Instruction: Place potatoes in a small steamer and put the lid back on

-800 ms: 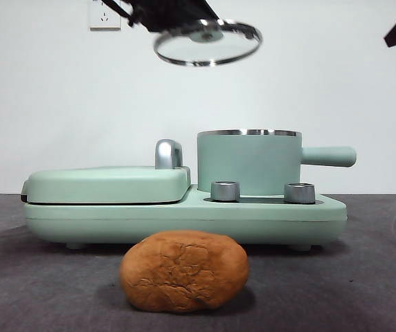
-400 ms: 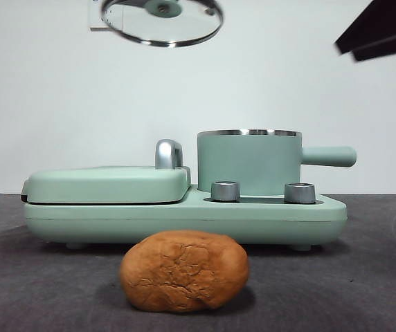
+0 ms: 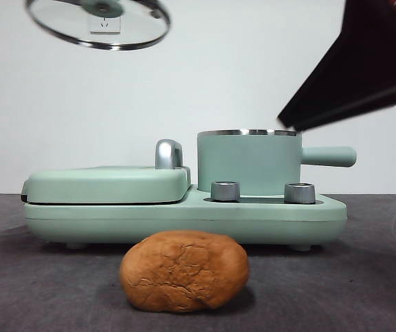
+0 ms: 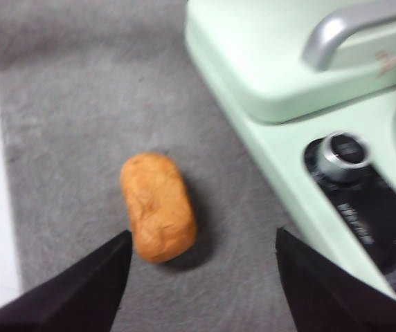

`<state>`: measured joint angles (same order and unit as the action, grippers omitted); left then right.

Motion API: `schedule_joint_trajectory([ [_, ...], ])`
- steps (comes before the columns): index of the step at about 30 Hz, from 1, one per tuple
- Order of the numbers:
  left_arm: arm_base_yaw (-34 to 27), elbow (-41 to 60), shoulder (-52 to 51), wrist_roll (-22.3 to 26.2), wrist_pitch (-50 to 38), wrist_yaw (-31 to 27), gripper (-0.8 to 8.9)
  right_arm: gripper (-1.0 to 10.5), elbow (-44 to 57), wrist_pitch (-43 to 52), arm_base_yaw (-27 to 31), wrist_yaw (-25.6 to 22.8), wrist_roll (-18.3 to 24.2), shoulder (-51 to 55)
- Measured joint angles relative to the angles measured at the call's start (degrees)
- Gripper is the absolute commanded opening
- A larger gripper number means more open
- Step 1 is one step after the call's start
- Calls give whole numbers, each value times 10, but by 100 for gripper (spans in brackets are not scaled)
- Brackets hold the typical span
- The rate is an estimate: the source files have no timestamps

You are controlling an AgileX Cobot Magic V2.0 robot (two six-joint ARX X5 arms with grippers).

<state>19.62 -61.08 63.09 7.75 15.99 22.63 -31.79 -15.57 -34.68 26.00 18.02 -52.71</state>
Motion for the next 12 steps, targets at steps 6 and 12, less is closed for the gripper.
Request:
schedule_joint_trajectory([
  [6,-29,52,-67,-10,49,-3,13,381,-12,6,-36,-8,0,-73],
  [12,-50,53,-106,-12,69,-4,13,381,-52,26,-65,-9,0,-151],
])
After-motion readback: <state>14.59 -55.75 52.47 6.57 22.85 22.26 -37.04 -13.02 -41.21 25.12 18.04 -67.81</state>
